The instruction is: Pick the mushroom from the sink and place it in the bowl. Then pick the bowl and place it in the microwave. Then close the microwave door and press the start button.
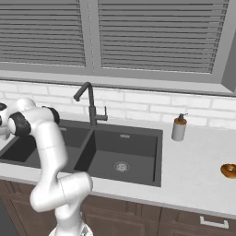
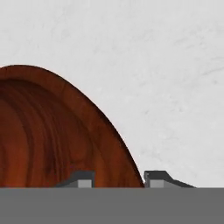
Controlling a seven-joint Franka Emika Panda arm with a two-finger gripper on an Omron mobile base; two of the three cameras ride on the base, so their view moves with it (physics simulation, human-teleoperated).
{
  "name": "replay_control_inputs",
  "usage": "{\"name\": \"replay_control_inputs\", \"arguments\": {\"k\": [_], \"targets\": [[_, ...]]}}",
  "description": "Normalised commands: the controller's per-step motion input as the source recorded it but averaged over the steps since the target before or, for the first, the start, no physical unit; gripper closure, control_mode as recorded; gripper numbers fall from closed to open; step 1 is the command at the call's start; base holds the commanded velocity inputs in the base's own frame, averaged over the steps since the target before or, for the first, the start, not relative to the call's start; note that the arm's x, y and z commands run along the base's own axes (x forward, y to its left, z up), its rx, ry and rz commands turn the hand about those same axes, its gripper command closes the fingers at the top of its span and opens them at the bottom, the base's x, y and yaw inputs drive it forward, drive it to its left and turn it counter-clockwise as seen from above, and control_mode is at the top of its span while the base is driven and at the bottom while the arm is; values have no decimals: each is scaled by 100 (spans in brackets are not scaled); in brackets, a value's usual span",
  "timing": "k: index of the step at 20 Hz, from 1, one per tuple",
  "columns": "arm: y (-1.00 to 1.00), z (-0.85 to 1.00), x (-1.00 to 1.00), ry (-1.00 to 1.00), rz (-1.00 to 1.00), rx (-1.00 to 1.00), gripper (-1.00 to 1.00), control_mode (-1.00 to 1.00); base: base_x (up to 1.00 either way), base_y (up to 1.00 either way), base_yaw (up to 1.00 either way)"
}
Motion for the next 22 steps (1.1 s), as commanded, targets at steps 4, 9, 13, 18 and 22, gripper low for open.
{"name": "replay_control_inputs", "arguments": {"k": [4, 9, 13, 18, 22], "targets": [[-3, 29, -62, -23, -2, 0, 100, -100, 0, 0, 0], [-44, 73, -71, -21, -2, 1, 100, -100, 0, 0, 0], [-84, 94, -54, -11, -1, 9, 100, -100, 0, 0, 0], [-92, 100, -31, -1, -3, 15, 100, -100, 0, 0, 0], [-89, 100, -4, 5, -9, 20, 100, -100, 0, 0, 0]]}}
